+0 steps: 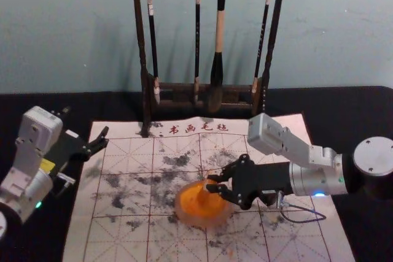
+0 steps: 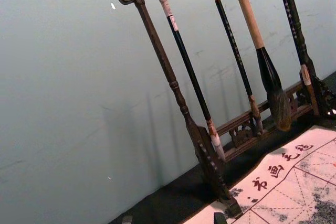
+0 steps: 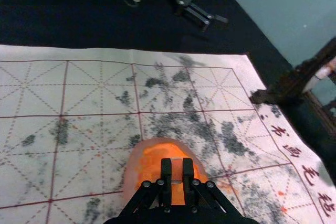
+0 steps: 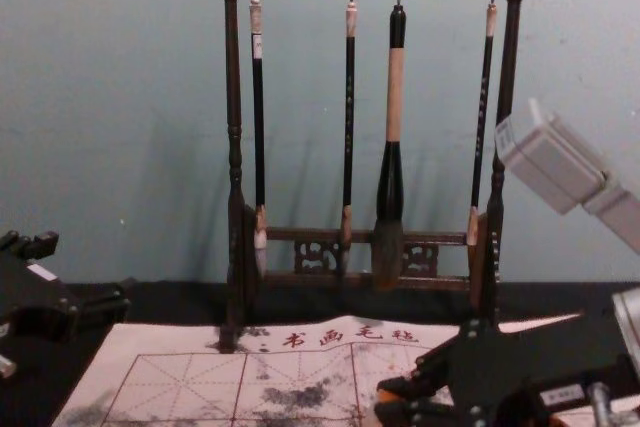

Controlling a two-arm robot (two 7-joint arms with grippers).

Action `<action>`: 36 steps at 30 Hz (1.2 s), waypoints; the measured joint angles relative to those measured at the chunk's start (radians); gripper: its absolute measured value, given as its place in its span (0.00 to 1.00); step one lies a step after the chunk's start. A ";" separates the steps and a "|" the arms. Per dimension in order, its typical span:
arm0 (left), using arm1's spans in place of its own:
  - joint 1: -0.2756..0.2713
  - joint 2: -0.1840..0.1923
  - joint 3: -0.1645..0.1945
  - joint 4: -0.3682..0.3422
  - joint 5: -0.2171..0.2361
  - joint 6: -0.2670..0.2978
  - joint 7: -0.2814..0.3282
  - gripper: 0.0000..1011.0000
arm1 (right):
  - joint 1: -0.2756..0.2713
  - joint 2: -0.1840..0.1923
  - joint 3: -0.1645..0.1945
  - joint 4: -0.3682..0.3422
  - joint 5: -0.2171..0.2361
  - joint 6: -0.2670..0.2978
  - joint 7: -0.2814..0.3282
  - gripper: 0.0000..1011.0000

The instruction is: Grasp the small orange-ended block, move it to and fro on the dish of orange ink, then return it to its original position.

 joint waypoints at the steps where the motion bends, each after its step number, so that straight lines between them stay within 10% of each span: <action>1: 0.000 0.000 0.000 0.000 0.000 0.000 0.000 0.99 | 0.002 -0.002 0.002 0.005 0.000 0.002 -0.002 0.09; 36: 0.000 0.000 0.000 0.000 0.000 0.000 0.000 0.99 | -0.051 0.063 0.026 -0.072 0.029 -0.006 0.018 0.09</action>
